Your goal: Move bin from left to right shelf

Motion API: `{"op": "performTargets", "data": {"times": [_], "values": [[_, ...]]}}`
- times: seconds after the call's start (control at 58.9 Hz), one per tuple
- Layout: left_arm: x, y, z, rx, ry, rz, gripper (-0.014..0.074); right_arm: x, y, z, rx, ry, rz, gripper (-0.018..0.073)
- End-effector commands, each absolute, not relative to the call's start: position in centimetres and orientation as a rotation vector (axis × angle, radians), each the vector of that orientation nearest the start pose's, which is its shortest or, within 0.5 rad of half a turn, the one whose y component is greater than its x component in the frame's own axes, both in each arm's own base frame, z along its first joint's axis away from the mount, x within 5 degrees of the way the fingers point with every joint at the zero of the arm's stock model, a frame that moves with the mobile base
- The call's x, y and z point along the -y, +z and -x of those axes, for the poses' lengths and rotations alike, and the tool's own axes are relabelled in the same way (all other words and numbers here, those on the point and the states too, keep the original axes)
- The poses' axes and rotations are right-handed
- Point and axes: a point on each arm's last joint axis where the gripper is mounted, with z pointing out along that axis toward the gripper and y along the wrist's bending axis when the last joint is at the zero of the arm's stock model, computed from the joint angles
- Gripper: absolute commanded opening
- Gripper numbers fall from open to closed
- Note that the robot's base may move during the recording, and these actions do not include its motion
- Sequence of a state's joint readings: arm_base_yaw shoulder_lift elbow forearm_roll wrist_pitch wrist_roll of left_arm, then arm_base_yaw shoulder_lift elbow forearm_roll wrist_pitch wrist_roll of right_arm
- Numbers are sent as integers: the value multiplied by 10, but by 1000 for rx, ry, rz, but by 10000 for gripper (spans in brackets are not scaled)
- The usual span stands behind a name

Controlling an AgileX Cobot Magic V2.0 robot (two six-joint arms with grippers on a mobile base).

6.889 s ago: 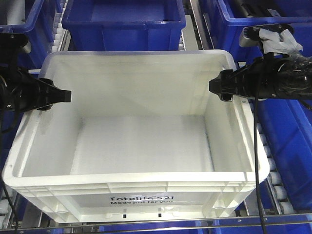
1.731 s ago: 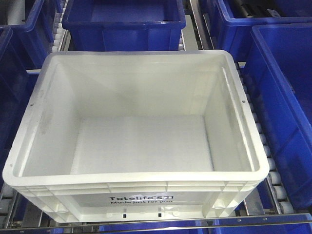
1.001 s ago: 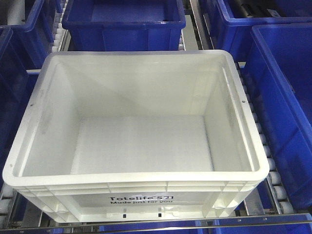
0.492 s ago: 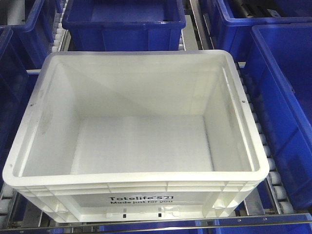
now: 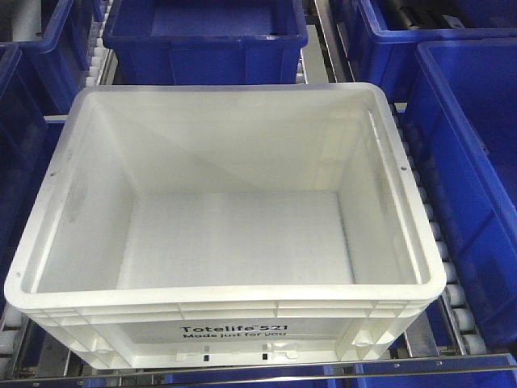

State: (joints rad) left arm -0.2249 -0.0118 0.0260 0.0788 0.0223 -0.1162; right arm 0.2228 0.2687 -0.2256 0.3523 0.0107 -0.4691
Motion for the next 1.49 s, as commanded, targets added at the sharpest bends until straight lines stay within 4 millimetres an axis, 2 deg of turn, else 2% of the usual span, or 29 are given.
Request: {"op": "performTargets", "data": {"times": [0.0,0.204,0.492,1.476], "values": [[13,206,-54,-1443,-234,-131,-6,-16,285,-77,-1427,-17,317,-8],[13,206,-54,-1443,-234,-131,-6,-16,270,-66,-1499,5,347,-8],[13,206,-54,-1443,-234,-131,-6,-13,194,-57,-1549,146,203,-8],[13,206,-54,-1443,-234,-131,-6,-13,192,-55,-1563,157,206,-8]]}}
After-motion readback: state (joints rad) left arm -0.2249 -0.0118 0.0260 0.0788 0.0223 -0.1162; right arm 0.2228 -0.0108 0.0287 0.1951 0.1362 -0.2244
